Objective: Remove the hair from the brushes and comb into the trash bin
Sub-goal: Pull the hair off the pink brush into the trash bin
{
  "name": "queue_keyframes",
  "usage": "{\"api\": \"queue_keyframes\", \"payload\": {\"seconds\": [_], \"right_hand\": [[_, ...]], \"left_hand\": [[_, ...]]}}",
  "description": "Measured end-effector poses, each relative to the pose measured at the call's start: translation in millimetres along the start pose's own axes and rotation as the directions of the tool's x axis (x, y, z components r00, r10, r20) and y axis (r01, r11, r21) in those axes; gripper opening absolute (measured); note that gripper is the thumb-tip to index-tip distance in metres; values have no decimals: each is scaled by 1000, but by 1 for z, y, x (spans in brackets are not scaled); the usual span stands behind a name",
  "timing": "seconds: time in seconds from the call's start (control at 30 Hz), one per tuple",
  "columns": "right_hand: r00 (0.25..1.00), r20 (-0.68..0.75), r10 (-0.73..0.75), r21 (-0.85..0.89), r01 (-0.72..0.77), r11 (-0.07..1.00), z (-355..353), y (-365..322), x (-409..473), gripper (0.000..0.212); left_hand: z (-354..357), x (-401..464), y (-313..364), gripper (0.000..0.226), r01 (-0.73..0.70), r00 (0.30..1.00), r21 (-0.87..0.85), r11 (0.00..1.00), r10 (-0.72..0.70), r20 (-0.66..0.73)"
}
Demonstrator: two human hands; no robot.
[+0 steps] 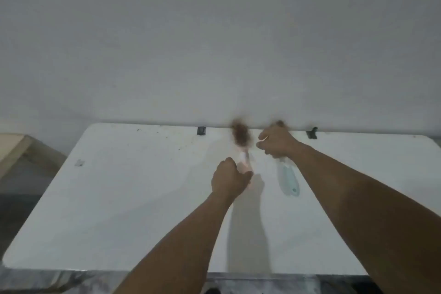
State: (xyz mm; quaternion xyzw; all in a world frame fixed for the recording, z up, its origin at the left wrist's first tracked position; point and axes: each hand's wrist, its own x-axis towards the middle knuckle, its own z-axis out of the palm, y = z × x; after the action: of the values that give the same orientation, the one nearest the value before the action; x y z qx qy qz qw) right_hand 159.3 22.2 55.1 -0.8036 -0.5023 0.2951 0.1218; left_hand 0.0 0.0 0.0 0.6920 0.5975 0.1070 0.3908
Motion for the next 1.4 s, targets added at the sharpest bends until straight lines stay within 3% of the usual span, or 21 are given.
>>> {"api": "queue_keyframes", "payload": {"seconds": [0.1, 0.2, 0.3, 0.43, 0.63, 0.77, 0.9, 0.97, 1.07, 1.2, 1.3, 1.4], "right_hand": [[1000, -9, 26, 145, -25, 989, 8, -4, 15, 46], [998, -44, -51, 174, 58, 983, 16, -10, 25, 57], [999, 12, -48, 179, 45, 983, 27, -14, 36, 58], [999, 36, 1, 176, -7, 984, 37, -20, 38, 48], [996, -25, 86, 253, -77, 964, 43, -17, 32, 34], [985, -49, 166, 344, -139, 928, 43, -7, 16, 33], [970, -68, 235, 447, -181, 876, 40, 3, 1, 8], [962, -89, 257, 500, -180, 847, 37, 7, -7, 17], [954, -104, 282, 568, -176, 804, 29, 16, -23, 21], [948, -46, 314, 654, -208, 727, 19, 39, -53, 51], [946, -50, 320, 705, -194, 682, 10, 56, -84, 47], [940, -43, 338, 759, -189, 622, 2, 71, -117, 32]], "left_hand": [[5, 9, -1, 50, 39, 999, -40, 998, -40, -33], [10, 18, -4, 51, 27, 998, -10, 1000, -28, -51], [14, 24, -7, 48, 13, 999, 23, 1000, -12, -49], [16, 28, -8, 30, -24, 999, -5, 1000, 24, -31], [17, 32, -10, 44, 26, 998, -77, 997, -22, 60], [17, 31, -8, 48, 40, 995, -16, 999, -38, 97], [14, 22, -3, 48, 51, 992, -1, 999, -51, 112], [12, 19, -1, 47, 60, 989, -54, 997, -53, 135], [11, 8, 1, 38, 15, 981, -126, 992, 10, 195], [16, -12, 3, 37, -154, 968, -121, 981, 175, 182], [24, -35, 8, 43, -184, 947, -211, 960, 230, 223], [33, -61, 12, 31, -112, 939, -305, 946, 201, 279]]}}
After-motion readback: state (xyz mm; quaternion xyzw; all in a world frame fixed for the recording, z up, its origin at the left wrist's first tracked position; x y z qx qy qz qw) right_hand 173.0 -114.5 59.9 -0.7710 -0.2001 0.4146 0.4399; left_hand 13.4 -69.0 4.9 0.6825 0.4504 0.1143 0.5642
